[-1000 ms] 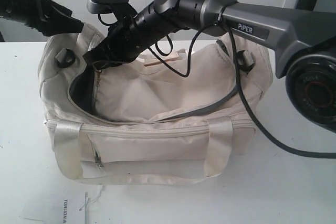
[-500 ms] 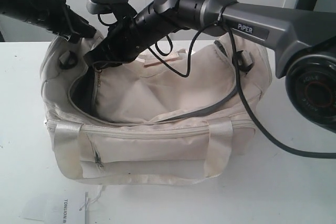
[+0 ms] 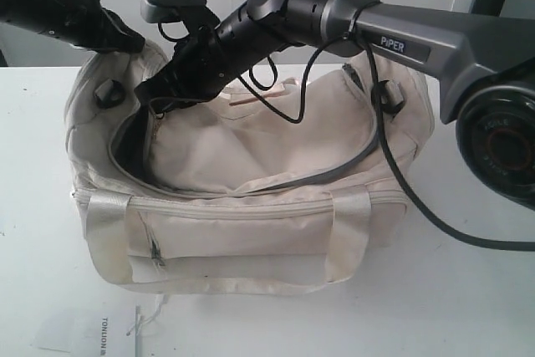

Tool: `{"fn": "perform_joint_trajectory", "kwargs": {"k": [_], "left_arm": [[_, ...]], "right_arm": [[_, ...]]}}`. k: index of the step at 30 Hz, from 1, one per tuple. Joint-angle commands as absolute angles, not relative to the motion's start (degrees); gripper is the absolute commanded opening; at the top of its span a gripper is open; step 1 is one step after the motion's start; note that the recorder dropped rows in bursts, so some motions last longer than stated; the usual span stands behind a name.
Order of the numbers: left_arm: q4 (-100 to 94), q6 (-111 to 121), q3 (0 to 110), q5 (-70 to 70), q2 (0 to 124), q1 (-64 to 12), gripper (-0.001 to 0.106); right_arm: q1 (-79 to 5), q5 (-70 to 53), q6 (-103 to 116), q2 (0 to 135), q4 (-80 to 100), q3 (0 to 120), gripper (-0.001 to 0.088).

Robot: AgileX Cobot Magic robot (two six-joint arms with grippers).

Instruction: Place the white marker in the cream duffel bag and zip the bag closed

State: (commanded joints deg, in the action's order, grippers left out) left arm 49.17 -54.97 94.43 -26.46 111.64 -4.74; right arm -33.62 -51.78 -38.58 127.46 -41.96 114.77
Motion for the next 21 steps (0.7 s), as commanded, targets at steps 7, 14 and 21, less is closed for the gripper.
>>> {"fn": "perform_joint_trajectory", "kwargs": {"k": [7, 14, 21], "left_arm": [[49.17, -52.1, 94.43, -26.56, 111.64, -4.64, 0.0], [49.17, -49.91, 94.43, -25.53, 111.64, -4.64, 0.0], [49.17, -47.75, 94.43, -25.15, 111.64, -4.64, 0.0]], "right_arm": [[-33.62, -53.62, -35.59, 126.47, -41.71, 114.77, 0.0], [-33.62, -56.87, -32.84, 125.41, -41.71, 114.77, 0.0], [-33.75, -60.1, -32.72, 124.94, -41.71, 114.77, 0.0]]}}
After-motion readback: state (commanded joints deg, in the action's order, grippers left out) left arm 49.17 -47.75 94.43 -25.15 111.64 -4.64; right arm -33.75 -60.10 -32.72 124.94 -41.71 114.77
